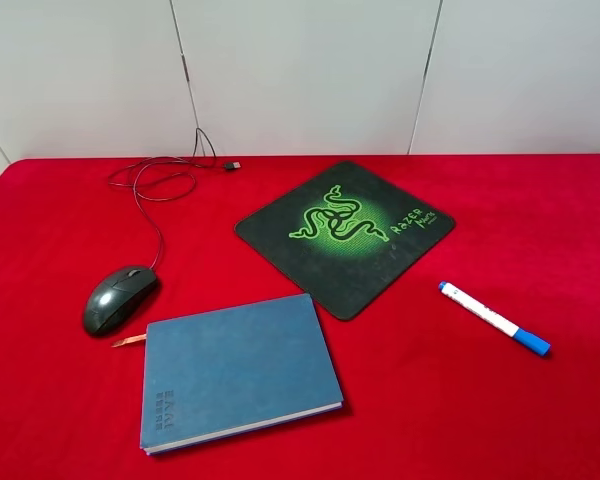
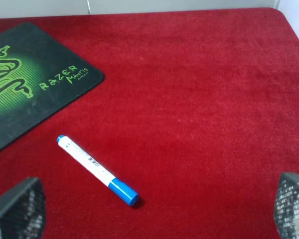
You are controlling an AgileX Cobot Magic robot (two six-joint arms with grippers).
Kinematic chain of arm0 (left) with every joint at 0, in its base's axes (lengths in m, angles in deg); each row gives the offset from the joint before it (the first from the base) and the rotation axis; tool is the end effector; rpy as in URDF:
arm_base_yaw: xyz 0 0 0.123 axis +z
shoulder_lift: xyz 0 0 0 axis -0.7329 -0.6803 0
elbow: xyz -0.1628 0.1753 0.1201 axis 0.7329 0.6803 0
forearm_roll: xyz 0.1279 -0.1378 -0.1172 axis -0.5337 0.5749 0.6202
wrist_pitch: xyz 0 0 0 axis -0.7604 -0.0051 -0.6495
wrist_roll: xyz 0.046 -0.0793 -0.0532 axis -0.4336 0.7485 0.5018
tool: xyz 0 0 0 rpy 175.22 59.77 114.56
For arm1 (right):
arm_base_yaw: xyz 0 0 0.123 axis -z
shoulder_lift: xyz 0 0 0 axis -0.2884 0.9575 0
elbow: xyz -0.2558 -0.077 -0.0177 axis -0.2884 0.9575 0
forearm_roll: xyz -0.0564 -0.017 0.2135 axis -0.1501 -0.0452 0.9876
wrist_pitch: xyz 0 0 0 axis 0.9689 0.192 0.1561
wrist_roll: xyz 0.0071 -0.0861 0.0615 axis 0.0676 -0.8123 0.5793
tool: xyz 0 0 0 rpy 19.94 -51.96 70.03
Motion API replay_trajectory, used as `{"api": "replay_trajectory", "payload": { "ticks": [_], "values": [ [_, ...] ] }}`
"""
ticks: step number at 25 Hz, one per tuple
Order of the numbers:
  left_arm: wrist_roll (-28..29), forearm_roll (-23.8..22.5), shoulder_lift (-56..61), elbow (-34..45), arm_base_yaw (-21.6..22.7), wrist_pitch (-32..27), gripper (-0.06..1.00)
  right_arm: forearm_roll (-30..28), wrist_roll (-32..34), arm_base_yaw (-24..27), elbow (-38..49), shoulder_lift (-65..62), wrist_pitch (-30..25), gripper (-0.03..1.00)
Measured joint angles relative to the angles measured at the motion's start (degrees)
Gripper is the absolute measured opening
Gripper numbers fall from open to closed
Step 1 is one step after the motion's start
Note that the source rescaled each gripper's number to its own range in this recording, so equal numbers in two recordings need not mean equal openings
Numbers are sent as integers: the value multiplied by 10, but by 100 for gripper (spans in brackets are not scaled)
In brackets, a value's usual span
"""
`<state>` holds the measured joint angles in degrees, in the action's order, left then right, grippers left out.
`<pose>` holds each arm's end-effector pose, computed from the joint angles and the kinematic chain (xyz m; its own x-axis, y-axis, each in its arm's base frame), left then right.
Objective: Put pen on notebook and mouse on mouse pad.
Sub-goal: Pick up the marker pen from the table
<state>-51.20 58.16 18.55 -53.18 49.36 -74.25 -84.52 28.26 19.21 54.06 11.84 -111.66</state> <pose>-0.0007 -0.0037 0.2536 -0.4602 0.0556 -0.8861 0.0256 0.9985 0.0493 0.0016 0.0000 0.2560 -0.4252 0.0579 -0.9032 0.0597 0.9976 0.0358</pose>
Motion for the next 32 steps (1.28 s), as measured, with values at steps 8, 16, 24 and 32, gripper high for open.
{"api": "replay_trajectory", "payload": {
  "ticks": [8,16,24,32],
  "values": [
    [0,0,0,0,0,0,100,0,0,0,0,0,0,100],
    [0,0,0,0,0,0,100,0,0,0,0,22,0,100],
    [0,0,0,0,0,0,100,14,-63,0,-51,185,-4,100],
    [0,0,0,0,0,0,100,29,-130,-28,-130,387,1,100]
  ]
}}
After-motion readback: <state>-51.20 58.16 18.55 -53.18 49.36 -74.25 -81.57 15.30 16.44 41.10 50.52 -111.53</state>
